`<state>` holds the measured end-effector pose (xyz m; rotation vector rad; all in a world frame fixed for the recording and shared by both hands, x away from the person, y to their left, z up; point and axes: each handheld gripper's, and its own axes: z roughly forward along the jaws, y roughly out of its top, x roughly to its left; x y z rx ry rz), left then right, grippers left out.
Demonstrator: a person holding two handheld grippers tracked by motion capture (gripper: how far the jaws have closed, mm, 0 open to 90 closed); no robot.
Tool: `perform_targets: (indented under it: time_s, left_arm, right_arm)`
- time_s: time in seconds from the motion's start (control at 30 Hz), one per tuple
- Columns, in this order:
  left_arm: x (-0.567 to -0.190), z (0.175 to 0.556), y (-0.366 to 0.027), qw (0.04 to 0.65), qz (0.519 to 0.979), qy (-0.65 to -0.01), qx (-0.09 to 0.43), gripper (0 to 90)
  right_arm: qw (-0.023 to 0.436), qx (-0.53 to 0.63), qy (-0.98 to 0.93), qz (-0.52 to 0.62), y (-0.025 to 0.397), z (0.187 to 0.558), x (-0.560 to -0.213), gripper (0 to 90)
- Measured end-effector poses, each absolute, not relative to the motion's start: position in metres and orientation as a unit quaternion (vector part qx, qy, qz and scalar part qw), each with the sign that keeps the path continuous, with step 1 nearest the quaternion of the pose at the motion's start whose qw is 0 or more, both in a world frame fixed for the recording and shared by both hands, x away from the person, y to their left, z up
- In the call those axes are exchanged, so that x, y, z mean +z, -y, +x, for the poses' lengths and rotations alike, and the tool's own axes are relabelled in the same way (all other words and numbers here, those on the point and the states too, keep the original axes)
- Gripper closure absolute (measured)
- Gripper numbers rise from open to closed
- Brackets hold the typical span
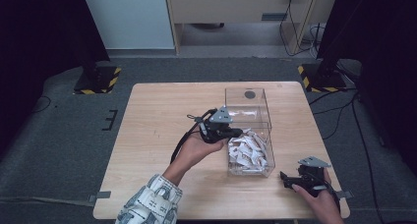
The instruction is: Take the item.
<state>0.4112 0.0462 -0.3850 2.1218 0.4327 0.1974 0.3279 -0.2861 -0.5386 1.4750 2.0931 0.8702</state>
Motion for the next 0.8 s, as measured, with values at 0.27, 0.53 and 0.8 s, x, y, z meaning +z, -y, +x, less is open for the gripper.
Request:
perform_targets:
  time_s: [0.27, 0.53, 0.8]
  left_arm:
    - [-0.378, 0.413, -0.056, 0.474, 0.858, -0.18, 0.085, 89.7]
    - [-0.372, 0.412, -0.061, 0.481, 0.853, -0.179, 0.09, 89.8]
    - [-0.368, 0.413, -0.07, 0.484, 0.85, -0.184, 0.095, 89.7]
  right_arm:
    - [0.217, 0.314, -0.755, 0.532, 0.286, 0.328, -0.539, 1.6]
    - [0.217, 0.314, -0.755, 0.532, 0.286, 0.328, -0.539, 1.6]
    - [0.217, 0.314, -0.755, 0.532, 0.286, 0.328, -0.539, 1.6]
